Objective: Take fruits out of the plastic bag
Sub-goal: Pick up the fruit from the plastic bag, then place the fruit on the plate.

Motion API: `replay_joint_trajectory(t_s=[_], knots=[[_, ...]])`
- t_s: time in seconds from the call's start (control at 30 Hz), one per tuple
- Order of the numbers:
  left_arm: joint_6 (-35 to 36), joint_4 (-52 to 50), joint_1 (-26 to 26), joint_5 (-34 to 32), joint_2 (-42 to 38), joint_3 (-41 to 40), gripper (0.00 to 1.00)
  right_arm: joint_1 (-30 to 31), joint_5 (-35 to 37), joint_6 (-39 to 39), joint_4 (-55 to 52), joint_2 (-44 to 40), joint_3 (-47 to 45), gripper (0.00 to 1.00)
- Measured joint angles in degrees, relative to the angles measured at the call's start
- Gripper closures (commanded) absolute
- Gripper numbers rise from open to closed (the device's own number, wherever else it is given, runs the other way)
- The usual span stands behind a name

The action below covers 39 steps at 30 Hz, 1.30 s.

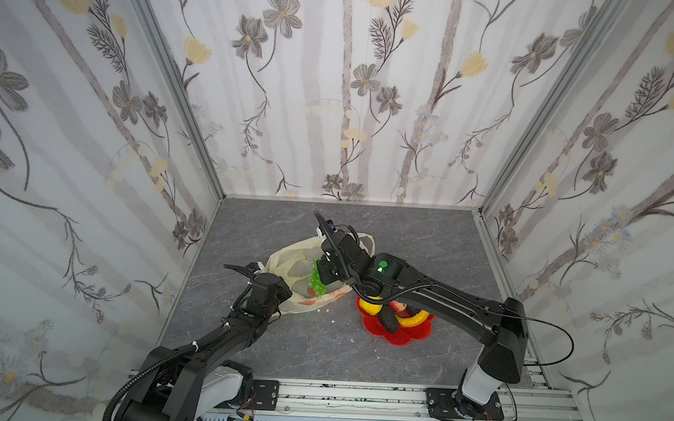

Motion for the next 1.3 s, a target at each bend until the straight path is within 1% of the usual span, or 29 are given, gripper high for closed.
replay_joint_trajectory(t_s=[0.17,0.4,0.7,0.93,1.13,1.3], knots=[[1.31,0.0,0.0,0.46,1.49,0.76,1.0,-0.04,2.91,-0.83,-1.09,-6.45,-2.82,1.0],[2.73,0.0,0.0,0.61,2.38,1.31,1.0,0.48,5.49,-0.92,-3.56,-17.55,-8.5,1.0],[2.97,0.0,0.0,0.57,2.67,1.51,1.0,1.9,6.54,3.13,-6.67,-28.06,-17.59,1.0],[2.97,0.0,0.0,0.57,2.58,1.44,1.0,3.02,6.47,6.93,-7.61,-32.46,-24.52,1.0],[2.97,0.0,0.0,0.59,1.99,0.76,1.0,3.34,5.86,9.57,-7.21,-33.75,-28.87,1.0],[2.97,0.0,0.0,0.57,1.75,0.13,1.0,4.09,5.62,11.1,-6.84,-34.32,-30.69,1.0]])
